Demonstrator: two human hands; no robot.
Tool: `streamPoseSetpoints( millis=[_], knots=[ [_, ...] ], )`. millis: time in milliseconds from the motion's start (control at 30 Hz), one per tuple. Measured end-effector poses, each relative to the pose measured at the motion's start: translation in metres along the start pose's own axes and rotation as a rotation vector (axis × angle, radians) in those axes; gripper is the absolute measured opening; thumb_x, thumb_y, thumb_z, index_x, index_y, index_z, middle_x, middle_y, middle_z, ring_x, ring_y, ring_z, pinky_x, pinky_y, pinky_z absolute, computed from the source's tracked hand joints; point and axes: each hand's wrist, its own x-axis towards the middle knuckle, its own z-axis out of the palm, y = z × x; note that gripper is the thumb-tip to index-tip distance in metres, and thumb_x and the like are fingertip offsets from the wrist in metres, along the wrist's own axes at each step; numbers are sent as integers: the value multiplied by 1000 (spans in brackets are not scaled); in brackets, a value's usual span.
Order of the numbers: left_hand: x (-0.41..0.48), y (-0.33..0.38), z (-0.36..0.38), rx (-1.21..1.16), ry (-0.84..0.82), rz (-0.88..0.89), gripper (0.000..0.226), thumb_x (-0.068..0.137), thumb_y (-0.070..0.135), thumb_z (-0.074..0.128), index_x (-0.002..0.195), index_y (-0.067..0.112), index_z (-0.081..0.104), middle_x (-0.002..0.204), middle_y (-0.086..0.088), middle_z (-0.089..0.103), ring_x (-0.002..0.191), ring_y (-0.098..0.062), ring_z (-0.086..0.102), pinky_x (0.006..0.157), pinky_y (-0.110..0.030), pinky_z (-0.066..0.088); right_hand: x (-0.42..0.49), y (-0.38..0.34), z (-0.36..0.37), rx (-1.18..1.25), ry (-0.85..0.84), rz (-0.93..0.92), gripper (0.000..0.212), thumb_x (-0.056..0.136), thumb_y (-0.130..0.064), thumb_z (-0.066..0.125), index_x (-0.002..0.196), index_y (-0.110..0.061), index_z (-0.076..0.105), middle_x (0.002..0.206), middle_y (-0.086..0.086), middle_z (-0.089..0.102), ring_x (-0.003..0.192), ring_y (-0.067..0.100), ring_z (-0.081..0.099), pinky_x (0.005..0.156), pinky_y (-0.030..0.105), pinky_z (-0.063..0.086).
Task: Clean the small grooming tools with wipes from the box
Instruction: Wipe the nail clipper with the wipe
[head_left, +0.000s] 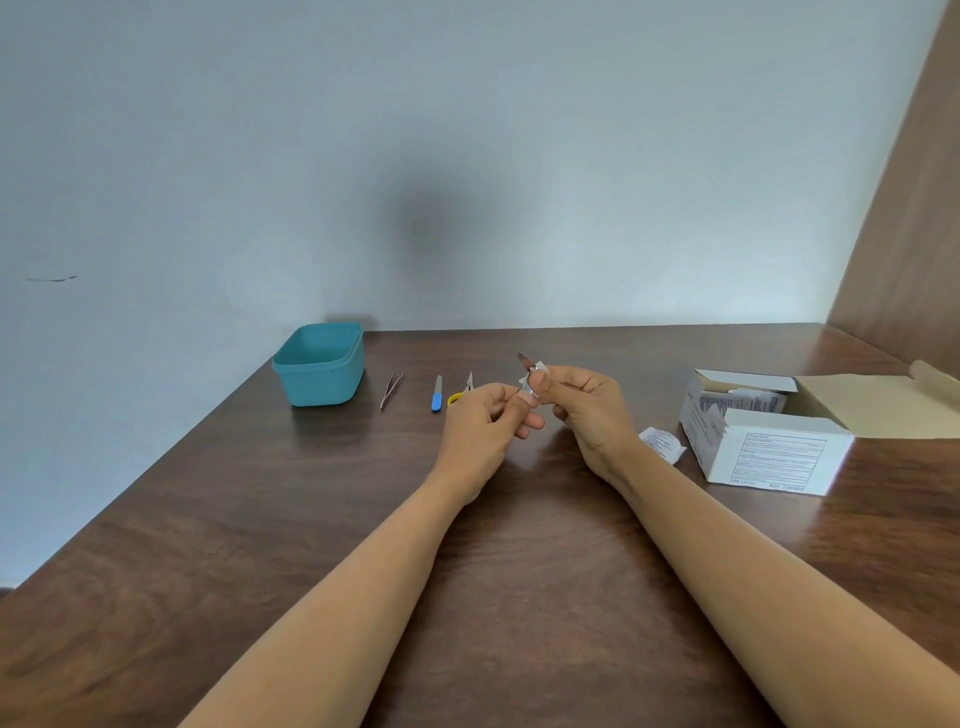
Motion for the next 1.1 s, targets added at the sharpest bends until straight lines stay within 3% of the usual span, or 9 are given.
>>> streamPoseSetpoints(
  millis=[233, 467, 567, 700, 900, 1100],
  knots=[
    [-1, 2, 0, 16, 12, -26, 21, 96, 24, 56, 80, 16, 69, 69, 2, 72, 58, -3, 60, 65, -15, 50, 2, 1, -2, -9, -68, 8, 11, 82, -25, 70, 88, -18, 76, 80, -2, 72, 75, 7, 59, 70, 25, 36],
    [-1, 2, 1, 35, -8, -39, 17, 92, 18, 61, 83, 11, 73, 70, 1, 73, 59, 0, 61, 63, -14, 50, 2, 2, -1, -73, -50, -34, 18, 92, -11, 58, 80, -14, 70, 64, -9, 67, 59, -1, 57, 63, 23, 34],
    [-1, 2, 1, 34, 3, -44, 15, 90, 15, 61, 81, 13, 73, 70, 1, 73, 60, -1, 62, 64, -15, 51, 1, 2, -1, -114, -47, -46, 20, 93, -12, 56, 78, -11, 70, 63, -4, 65, 57, -1, 55, 62, 23, 34],
    [-1, 2, 1, 47, 6, -43, 17, 91, 15, 59, 80, 15, 72, 71, 1, 73, 61, -2, 62, 64, -15, 51, 0, 2, 2, -149, -36, -42, 21, 94, -14, 55, 83, -4, 70, 59, -11, 65, 55, -3, 54, 61, 22, 36],
    [-1, 2, 0, 70, -8, -72, 19, 92, 16, 58, 80, 11, 72, 70, 1, 73, 61, -2, 62, 64, -15, 51, 1, 1, 0, 12, 27, -11, 4, 80, -18, 73, 82, -16, 76, 71, -2, 71, 64, 6, 52, 60, 21, 33],
    [-1, 3, 0, 92, -13, -61, 19, 92, 16, 58, 82, 10, 72, 70, 1, 72, 62, -3, 62, 64, -15, 51, 3, 2, -1, -25, -47, 9, 11, 85, -19, 68, 90, -13, 75, 80, -3, 72, 69, 8, 51, 61, 22, 31]
  ],
)
